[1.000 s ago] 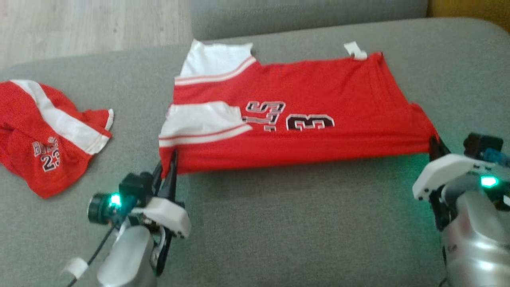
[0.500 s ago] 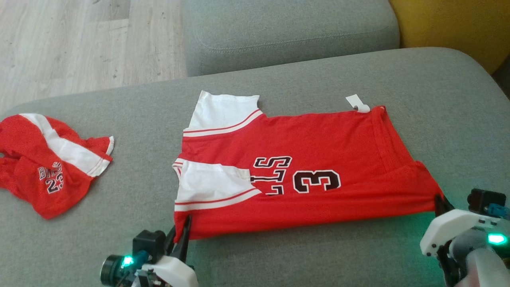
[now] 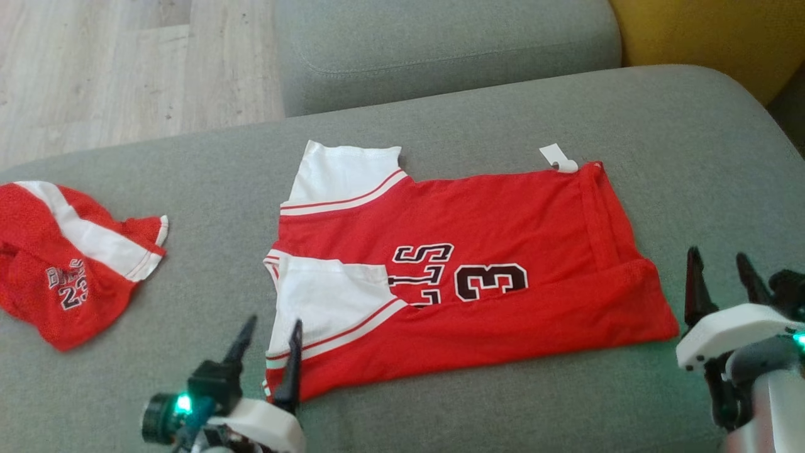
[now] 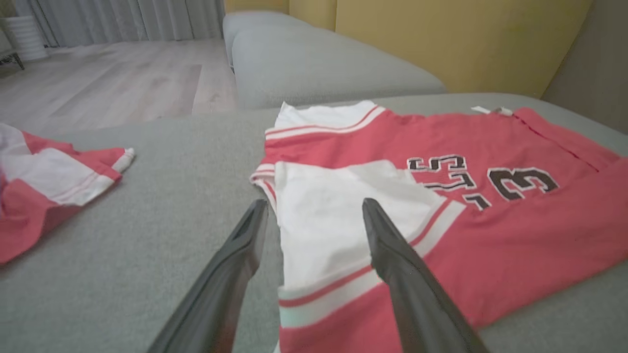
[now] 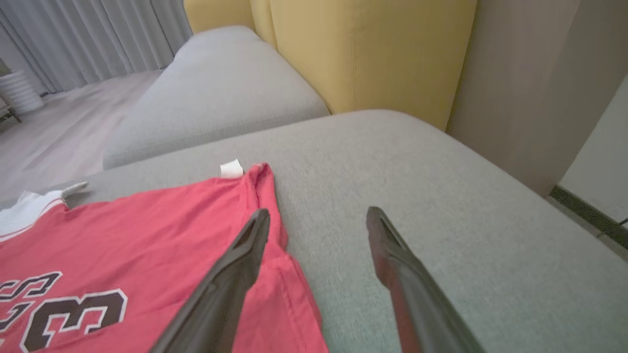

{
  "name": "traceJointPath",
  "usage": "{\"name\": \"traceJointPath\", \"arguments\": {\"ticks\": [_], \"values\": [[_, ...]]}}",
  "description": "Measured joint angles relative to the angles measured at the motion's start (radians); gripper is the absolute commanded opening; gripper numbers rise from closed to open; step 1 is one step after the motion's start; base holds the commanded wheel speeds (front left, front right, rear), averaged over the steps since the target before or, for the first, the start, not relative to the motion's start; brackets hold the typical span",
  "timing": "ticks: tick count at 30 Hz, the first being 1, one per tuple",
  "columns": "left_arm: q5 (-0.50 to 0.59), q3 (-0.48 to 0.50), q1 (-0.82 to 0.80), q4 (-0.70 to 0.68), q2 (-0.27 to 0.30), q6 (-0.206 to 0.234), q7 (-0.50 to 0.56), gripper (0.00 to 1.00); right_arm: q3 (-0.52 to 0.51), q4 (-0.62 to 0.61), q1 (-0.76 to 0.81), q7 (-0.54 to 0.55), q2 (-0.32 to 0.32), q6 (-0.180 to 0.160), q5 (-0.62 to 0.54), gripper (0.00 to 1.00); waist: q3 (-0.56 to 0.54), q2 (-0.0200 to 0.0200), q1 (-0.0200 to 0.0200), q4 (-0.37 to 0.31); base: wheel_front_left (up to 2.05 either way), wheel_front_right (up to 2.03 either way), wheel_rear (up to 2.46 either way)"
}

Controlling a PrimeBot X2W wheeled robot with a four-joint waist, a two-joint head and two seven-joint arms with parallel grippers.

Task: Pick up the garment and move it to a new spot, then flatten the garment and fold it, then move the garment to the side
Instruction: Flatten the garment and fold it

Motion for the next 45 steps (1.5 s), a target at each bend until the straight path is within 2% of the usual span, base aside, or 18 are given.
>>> {"name": "traceJointPath", "arguments": {"ticks": [4,8,11,15,20,24,28,32,38,45], "values": [[0.0,0.022,-0.041,-0.055,0.011,0.001,-0.063,1.0,0.018,-0.052,-0.006,-0.066,0.002,0.0,0.002,1.0,0.015,0.0,0.0,-0.017,0.0,0.0,0.0],[0.01,0.022,-0.123,-0.074,0.036,-0.019,-0.062,1.0,0.046,-0.067,-0.033,-0.086,0.002,0.0,0.008,1.0,0.047,0.0,0.0001,-0.031,0.0,0.0,0.0],[0.028,0.021,-0.216,-0.075,0.075,-0.051,-0.022,1.0,0.075,-0.078,-0.095,-0.091,-0.001,0.0,0.008,1.0,0.085,0.0,0.0001,-0.042,0.0,0.0,0.0],[0.037,0.013,-0.393,-0.05,0.123,-0.128,0.071,1.0,0.111,-0.081,-0.195,-0.098,-0.009,0.0,0.012,1.0,0.147,0.0,0.0002,-0.06,0.0,0.0,0.0],[0.002,-0.03,-0.633,0.059,0.173,-0.184,0.217,1.0,0.151,-0.075,-0.301,-0.107,-0.021,0.0,0.017,1.0,0.231,-0.0001,0.0004,-0.087,0.0,0.0,0.0],[-0.071,-0.144,-0.782,0.152,0.237,-0.192,0.347,1.0,0.198,-0.053,-0.378,-0.121,-0.022,0.0,0.021,1.0,0.294,-0.0001,0.0005,-0.115,0.0,0.0,0.0],[-0.18,-0.292,-0.893,0.206,0.306,-0.193,0.441,1.0,0.235,-0.034,-0.439,-0.137,-0.024,0.0,0.027,1.0,0.346,-0.0001,0.0004,-0.148,0.0,0.0,0.0],[-0.29,-0.397,-0.979,0.241,0.374,-0.193,0.519,1.0,0.253,-0.022,-0.481,-0.149,-0.024,0.0,0.041,1.0,0.393,-0.0001,0.0003,-0.177,0.0,0.0,0.0],[-0.414,-0.505,-1.054,0.27,0.437,-0.193,0.549,1.0,0.268,-0.015,-0.5,-0.173,-0.019,0.0,0.061,1.0,0.45,-0.0001,0.0001,-0.208,0.0,0.0,0.0],[-0.489,-0.593,-1.132,0.336,0.461,-0.193,0.547,1.0,0.279,-0.018,-0.5,-0.191,-0.014,0.0,0.07,1.0,0.509,-0.0001,0.0001,-0.239,0.0,0.0,0.0]]}}
